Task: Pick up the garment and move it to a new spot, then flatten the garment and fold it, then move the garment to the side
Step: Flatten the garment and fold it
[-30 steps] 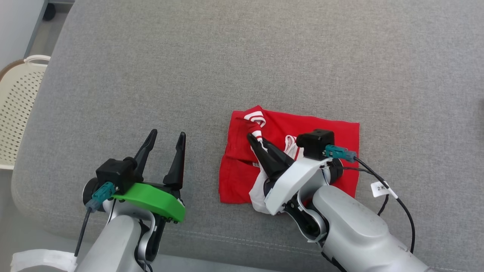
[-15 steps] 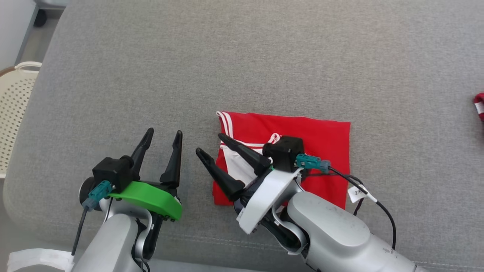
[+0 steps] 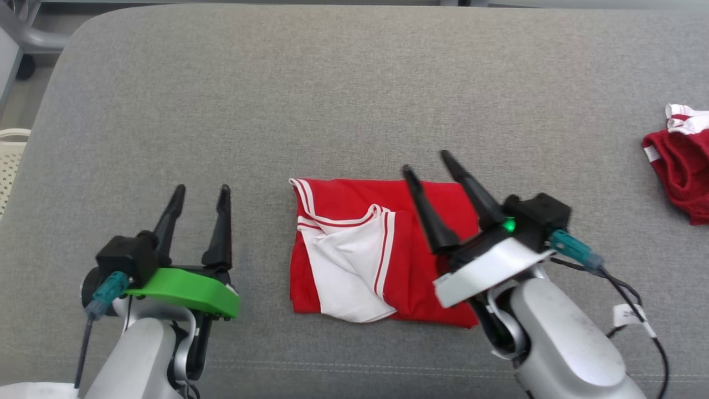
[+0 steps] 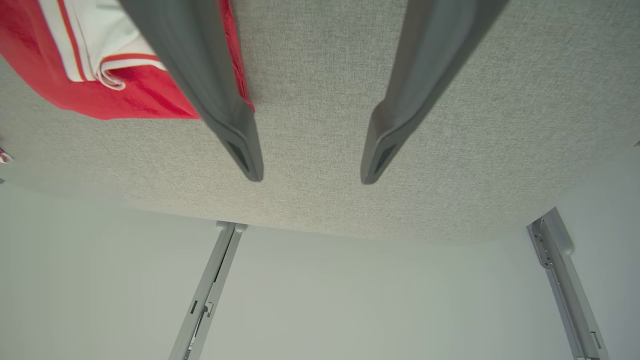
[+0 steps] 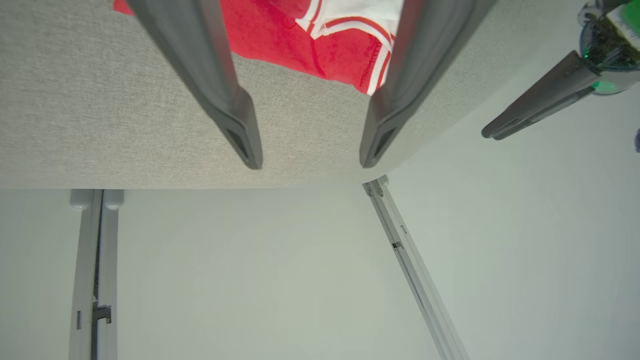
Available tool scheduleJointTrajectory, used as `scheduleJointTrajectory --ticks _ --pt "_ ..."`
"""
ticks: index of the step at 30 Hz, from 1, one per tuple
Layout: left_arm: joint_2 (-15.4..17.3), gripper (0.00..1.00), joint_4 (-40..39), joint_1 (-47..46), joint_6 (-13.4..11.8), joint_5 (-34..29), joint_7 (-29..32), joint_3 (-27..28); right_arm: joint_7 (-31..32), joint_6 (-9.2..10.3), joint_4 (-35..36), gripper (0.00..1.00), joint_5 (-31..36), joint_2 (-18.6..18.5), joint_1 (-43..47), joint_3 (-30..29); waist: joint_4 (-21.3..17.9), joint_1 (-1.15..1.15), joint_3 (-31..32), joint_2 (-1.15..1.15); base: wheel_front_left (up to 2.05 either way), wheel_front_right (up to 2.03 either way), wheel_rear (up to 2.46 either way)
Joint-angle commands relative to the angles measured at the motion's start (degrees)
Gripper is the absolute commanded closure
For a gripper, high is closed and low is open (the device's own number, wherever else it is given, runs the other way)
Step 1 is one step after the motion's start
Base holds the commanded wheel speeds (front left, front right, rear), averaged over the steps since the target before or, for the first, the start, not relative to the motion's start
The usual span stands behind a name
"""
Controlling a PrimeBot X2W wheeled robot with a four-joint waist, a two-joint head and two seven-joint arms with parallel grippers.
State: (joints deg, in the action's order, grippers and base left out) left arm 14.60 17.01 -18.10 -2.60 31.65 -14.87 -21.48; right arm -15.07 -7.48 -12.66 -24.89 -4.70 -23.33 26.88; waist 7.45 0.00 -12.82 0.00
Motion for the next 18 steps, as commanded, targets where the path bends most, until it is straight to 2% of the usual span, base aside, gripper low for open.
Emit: scheduleJointTrajectory --ticks 1,11,18 --pt "0.6 0.00 -0.9 1.2 -0.3 0.1 -0.3 1.1 -0.2 -0.01 1.1 0.00 1.7 -0.5 2.5 -3.6 -1.1 0.00 0.9 0.00 0.00 0.00 0.00" --pt "2.1 0.00 -2.3 4.9 -1.2 -0.7 -0.3 2.5 1.3 -0.01 4.1 0.00 7.4 -3.0 11.1 -17.9 -3.1 0.00 3.8 0.00 0.00 0.00 0.00" --pt "3.6 0.00 -4.2 7.4 -2.5 -1.7 1.3 1.8 3.5 -0.01 5.2 0.00 8.6 -4.9 16.9 -22.1 -3.6 0.00 5.8 0.00 0.00 0.00 0.00"
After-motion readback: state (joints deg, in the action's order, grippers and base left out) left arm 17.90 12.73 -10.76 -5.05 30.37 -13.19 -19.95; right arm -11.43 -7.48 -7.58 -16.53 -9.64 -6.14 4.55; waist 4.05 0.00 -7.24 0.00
